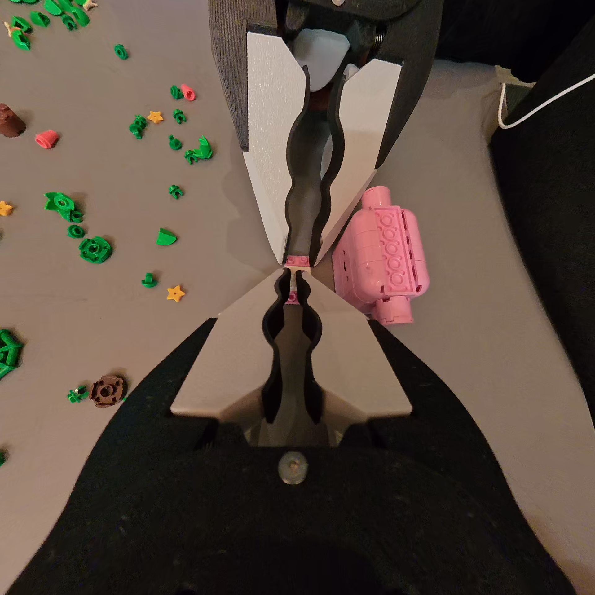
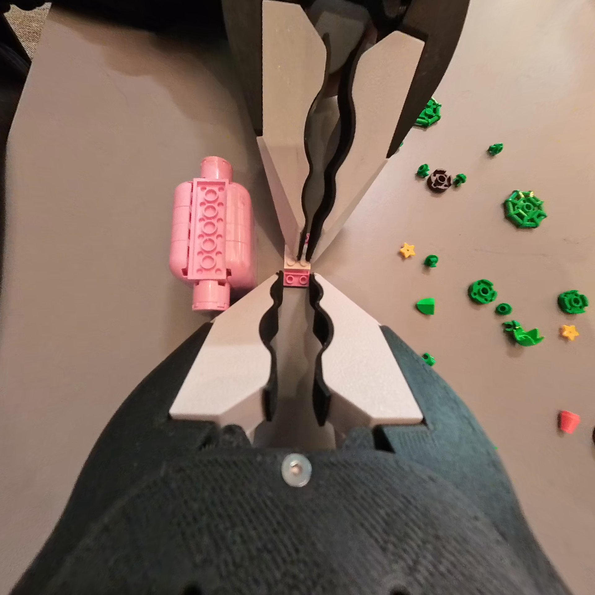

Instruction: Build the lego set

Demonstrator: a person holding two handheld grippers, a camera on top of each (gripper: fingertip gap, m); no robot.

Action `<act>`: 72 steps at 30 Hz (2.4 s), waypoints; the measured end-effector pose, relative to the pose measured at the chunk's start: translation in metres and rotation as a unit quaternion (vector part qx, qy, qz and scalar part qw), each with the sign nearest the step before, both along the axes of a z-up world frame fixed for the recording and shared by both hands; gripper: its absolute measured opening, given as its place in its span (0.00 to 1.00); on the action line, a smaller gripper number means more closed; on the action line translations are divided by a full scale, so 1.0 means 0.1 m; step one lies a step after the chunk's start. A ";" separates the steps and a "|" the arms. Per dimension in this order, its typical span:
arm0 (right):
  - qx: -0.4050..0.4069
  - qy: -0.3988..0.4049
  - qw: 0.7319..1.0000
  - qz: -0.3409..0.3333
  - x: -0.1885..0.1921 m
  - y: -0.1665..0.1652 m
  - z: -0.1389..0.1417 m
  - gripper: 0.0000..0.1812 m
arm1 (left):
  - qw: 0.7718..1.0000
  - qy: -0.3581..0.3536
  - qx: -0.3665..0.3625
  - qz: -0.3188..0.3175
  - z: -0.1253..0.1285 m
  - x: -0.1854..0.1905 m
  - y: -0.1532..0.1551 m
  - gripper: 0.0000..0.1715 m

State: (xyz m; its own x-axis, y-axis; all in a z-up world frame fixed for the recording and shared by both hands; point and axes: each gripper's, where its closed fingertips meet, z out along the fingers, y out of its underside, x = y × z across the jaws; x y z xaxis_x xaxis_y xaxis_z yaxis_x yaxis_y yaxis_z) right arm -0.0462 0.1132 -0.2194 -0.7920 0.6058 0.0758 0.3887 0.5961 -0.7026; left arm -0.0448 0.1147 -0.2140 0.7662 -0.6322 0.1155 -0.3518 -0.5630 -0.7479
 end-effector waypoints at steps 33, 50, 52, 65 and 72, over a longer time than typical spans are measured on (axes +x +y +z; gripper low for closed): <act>-0.029 -0.038 0.999 -0.020 0.00 -0.01 -0.01 0.08 | 0.998 0.062 -0.013 0.018 -0.03 -0.01 0.00 0.00; -0.057 -0.062 0.996 -0.015 0.04 0.06 0.00 0.03 | 0.998 0.054 0.005 0.011 -0.02 0.00 -0.01 0.00; -0.058 -0.061 0.996 -0.013 0.04 0.05 0.00 0.01 | 0.999 0.052 0.006 0.010 -0.02 0.01 -0.01 0.00; -0.071 -0.060 0.996 -0.012 0.03 0.00 0.00 0.01 | 0.999 0.053 0.000 0.012 -0.01 0.01 -0.02 0.00; -0.067 -0.058 0.996 -0.013 0.03 0.00 0.01 0.01 | 0.999 0.043 -0.001 0.010 -0.02 0.00 -0.04 0.00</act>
